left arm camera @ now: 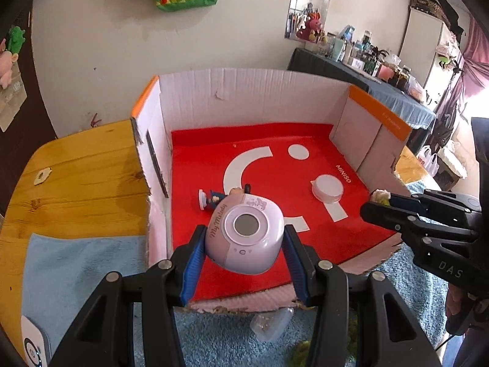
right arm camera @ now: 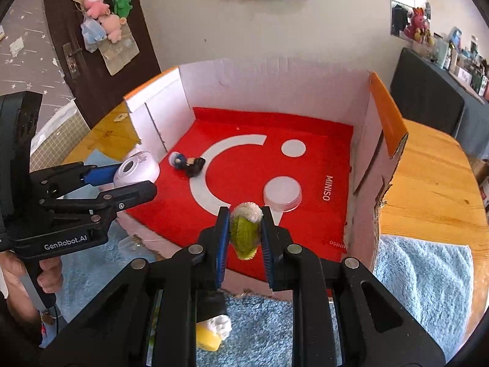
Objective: Organize objects
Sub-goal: 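Lower the pink device by the figurine while the right tool lowers the yellow toy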
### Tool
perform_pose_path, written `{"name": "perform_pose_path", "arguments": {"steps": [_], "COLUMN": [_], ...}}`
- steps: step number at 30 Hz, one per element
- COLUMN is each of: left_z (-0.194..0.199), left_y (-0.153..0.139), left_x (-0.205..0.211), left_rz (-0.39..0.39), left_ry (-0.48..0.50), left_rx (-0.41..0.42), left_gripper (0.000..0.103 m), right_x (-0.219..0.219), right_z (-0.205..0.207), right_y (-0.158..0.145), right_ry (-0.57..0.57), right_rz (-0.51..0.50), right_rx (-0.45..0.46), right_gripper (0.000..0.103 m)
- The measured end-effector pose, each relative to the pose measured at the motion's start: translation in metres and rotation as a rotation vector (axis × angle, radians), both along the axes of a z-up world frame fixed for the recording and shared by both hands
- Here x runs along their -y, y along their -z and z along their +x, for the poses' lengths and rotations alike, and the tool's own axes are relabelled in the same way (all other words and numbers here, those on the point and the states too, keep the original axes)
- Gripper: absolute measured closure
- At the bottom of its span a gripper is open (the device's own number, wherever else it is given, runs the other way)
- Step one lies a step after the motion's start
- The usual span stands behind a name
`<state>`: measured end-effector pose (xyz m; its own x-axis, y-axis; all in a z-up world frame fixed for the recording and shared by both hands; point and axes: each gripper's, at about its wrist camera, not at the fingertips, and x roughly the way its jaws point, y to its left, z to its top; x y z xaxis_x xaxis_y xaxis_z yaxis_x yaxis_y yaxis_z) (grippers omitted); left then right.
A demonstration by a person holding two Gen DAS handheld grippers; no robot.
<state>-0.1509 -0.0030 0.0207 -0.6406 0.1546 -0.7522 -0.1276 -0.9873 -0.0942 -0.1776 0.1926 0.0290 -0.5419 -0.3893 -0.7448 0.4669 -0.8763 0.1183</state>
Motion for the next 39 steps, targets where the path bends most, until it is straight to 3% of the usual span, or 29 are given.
{"name": "perform_pose_path", "arguments": {"steps": [20, 39], "left_z": [-0.024, -0.050], "left_y": [0.020, 0.038], "left_x": [-0.003, -0.012], "left_rz": [-0.024, -0.029], "left_ry": [0.016, 0.013], "left_rx": [0.069, 0.099], "left_gripper": [0.051, 0.051], "right_x": [0.002, -0.003], "right_z": [-0.028, -0.044], "right_y": [0.028, 0.038], "right_ry": [-0.003, 0.035], "right_rz": [0.037, 0.047], "right_rx": [0.092, 0.068], "right_gripper": [0.085, 0.085]}}
